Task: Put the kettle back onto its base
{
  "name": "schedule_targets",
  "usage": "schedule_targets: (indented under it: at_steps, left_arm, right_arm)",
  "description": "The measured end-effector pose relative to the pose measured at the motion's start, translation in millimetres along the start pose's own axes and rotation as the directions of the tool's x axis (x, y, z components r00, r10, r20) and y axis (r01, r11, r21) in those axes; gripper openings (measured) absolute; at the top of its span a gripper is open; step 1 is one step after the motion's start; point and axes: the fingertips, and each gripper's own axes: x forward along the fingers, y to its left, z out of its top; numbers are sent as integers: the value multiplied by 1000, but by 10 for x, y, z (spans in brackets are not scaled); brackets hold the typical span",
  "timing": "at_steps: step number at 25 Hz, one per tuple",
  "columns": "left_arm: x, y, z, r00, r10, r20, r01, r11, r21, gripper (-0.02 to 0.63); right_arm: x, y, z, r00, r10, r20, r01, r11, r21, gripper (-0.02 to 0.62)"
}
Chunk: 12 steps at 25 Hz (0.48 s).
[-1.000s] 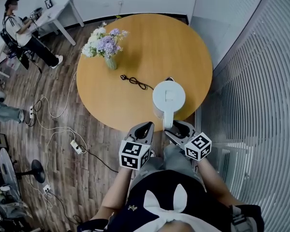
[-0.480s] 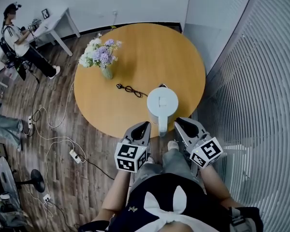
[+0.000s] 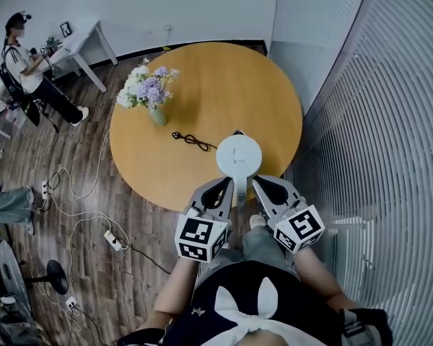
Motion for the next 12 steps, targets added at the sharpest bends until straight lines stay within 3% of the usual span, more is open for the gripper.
schedule_targets:
  at_steps: [12]
  left_arm:
    - [65,-95,79,1000,-3,3,3,1000,14,26]
  right_arm:
    - [35,-9,83,999,-38,-30,37,999,-22,23]
